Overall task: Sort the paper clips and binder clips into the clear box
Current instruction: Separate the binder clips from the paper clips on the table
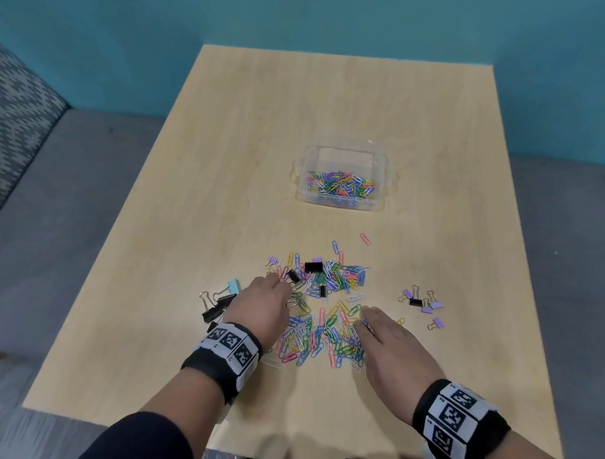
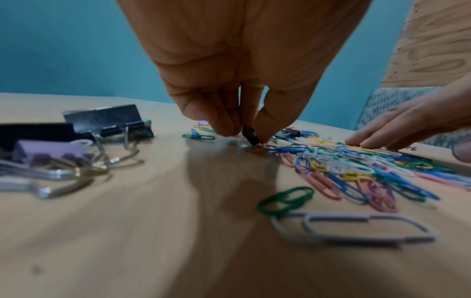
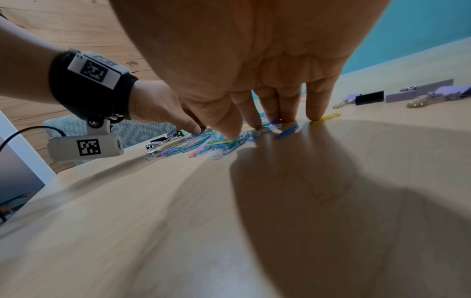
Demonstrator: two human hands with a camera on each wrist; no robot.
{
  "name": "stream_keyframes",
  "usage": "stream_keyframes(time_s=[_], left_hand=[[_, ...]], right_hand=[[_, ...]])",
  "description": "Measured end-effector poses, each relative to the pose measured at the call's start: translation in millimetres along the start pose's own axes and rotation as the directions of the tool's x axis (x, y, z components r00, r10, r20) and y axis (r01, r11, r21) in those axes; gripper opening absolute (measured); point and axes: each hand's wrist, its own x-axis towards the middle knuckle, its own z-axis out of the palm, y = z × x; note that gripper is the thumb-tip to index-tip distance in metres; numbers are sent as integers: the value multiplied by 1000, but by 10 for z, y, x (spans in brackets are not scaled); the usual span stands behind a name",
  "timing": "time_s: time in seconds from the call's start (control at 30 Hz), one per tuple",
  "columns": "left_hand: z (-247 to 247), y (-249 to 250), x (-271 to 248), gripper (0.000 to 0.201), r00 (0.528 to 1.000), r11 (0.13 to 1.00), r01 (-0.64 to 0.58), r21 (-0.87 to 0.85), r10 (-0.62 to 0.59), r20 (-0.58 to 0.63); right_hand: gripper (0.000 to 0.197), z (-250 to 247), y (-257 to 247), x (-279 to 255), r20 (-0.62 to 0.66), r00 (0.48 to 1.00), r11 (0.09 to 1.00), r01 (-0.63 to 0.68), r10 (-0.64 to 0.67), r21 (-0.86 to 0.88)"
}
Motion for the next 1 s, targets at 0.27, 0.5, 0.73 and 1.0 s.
stream_keyframes(time_s=[0.27, 0.5, 0.73, 1.0], left_hand=[[22, -56, -107, 13, 994, 988, 108, -109, -107, 14], [40, 46, -72, 6, 981, 962, 194, -194, -185, 60], [-65, -19, -238, 11, 918, 838, 347, -420, -396, -31], [-198, -324, -348, 6, 896, 905, 361, -225, -404, -186]], right_hand=[[61, 5, 11, -8, 9, 1000, 1000, 8, -8, -4], [57, 9, 22, 1, 8, 1000, 1000, 14, -14, -7], [58, -13, 18, -4, 1, 1000, 1000, 9, -9, -8], [61, -2, 9, -15, 22, 1000, 1000, -5, 5, 7]])
